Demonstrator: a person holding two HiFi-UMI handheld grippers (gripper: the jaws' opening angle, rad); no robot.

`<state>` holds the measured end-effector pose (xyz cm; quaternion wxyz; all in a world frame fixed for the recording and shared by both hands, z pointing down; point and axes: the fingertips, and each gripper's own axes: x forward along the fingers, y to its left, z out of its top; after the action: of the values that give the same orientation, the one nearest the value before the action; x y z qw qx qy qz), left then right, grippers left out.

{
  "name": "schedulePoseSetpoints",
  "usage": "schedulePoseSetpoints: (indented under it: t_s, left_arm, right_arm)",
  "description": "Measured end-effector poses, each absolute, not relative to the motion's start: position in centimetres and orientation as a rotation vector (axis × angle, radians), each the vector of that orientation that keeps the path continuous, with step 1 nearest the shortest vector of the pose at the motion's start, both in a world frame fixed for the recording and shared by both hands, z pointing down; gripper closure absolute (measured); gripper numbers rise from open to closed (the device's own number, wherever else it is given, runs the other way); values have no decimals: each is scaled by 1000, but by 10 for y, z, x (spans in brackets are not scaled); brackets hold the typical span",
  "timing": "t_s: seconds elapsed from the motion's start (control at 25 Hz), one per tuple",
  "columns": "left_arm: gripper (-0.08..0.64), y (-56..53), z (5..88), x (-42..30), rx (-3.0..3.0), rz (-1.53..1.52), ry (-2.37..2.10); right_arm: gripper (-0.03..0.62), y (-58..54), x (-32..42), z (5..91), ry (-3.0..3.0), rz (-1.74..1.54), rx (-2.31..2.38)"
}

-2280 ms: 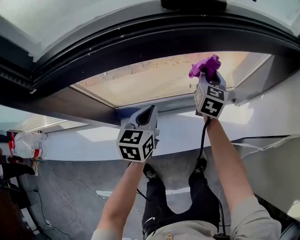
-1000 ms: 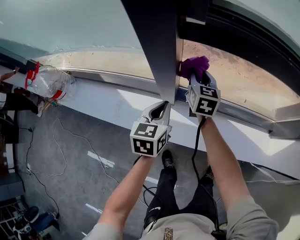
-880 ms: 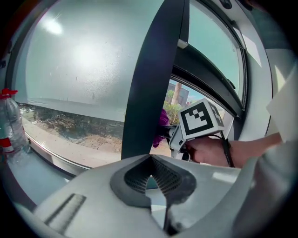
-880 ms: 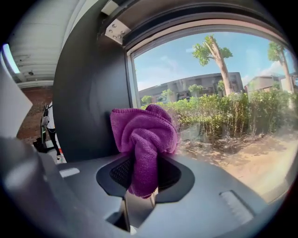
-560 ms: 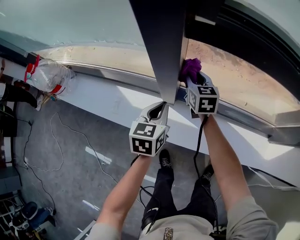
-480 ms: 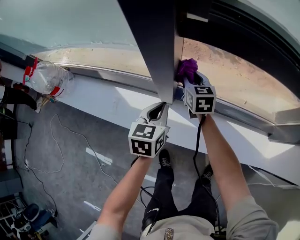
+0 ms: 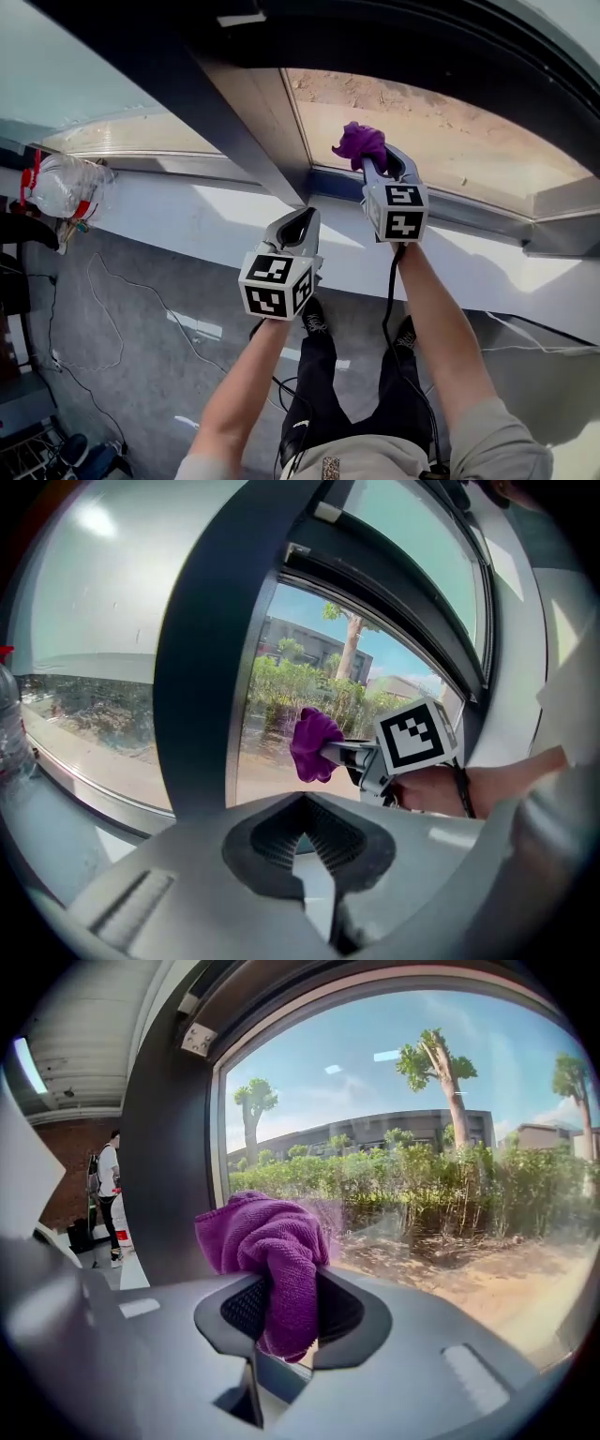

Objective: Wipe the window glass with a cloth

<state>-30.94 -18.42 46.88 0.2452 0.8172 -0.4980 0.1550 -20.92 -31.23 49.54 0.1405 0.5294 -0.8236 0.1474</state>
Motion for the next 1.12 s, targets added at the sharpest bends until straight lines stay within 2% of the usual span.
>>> schedulePoseSetpoints:
  t_s: [0.32,0.84,1.12]
  left_arm:
    - [560,-181,467,-214,2313,448,-1220]
    - [560,-155,465,-29,2434,487,-1016]
    - [560,-153,468,44,2482,520,-962]
  right_arm:
    - [468,-294,-88,485,-2280,434,1689]
    - [468,-257,161,475,-2058,428,1938]
    - [468,-243,268,484,-1967,437,2042]
